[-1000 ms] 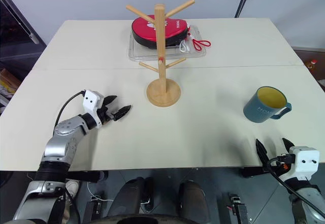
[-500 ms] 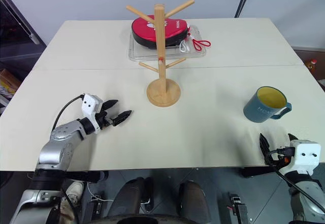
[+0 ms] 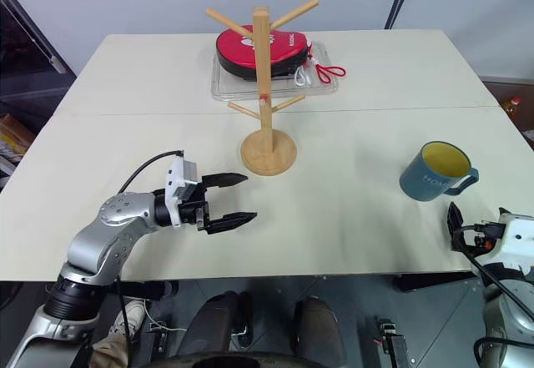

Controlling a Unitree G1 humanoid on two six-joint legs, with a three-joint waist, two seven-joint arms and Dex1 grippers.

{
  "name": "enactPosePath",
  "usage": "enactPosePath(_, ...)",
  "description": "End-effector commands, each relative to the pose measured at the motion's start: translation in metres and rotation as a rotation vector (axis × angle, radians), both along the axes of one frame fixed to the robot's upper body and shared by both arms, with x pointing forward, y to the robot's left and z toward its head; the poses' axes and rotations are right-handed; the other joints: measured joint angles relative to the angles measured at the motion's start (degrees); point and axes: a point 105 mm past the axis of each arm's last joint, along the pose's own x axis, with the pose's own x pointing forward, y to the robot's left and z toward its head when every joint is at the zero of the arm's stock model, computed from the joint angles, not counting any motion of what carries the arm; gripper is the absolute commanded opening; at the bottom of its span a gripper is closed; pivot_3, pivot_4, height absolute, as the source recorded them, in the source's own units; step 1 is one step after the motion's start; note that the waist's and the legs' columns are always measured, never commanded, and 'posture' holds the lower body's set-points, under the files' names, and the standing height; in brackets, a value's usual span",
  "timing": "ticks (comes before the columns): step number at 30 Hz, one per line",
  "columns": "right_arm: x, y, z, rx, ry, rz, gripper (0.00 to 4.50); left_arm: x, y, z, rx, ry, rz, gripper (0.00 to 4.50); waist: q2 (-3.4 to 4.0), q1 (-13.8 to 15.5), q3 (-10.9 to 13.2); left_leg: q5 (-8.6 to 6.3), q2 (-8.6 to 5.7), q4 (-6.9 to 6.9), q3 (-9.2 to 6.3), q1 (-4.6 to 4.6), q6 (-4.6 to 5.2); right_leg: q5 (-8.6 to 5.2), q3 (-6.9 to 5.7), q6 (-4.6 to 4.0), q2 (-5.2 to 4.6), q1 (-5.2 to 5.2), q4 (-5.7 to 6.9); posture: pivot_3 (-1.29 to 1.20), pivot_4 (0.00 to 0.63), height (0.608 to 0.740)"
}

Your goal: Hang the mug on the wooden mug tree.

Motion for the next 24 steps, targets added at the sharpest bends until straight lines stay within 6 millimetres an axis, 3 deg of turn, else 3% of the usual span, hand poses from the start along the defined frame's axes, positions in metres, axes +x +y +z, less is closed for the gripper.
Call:
enactPosePath(1,0.003,-0.008,0.012,-0.051,-0.033,-0.007,4.42,-0.007,-0.01,0.015,-0.028,-0.039,-0.044,4.5,0.0,0.05,0.0,0.0,-0.01,0.0,0.0,0.0,0.0,0.0,0.0,0.0,0.0,0.0,0.0,0.0,0.15,0.74)
enactPosePath(24,0.052,-0.017,0.009,-0.014,-0.051,0.052,4.42,-0.009,-0.013,0.023,-0.006,-0.083,-0.058,4.5,0.03,-0.12,0.0,0.01,-0.02,0.06,0.01,0.01,0.01,0.0,0.01,0.02,0.06,0.02,0.05,0.0,0.15,0.74)
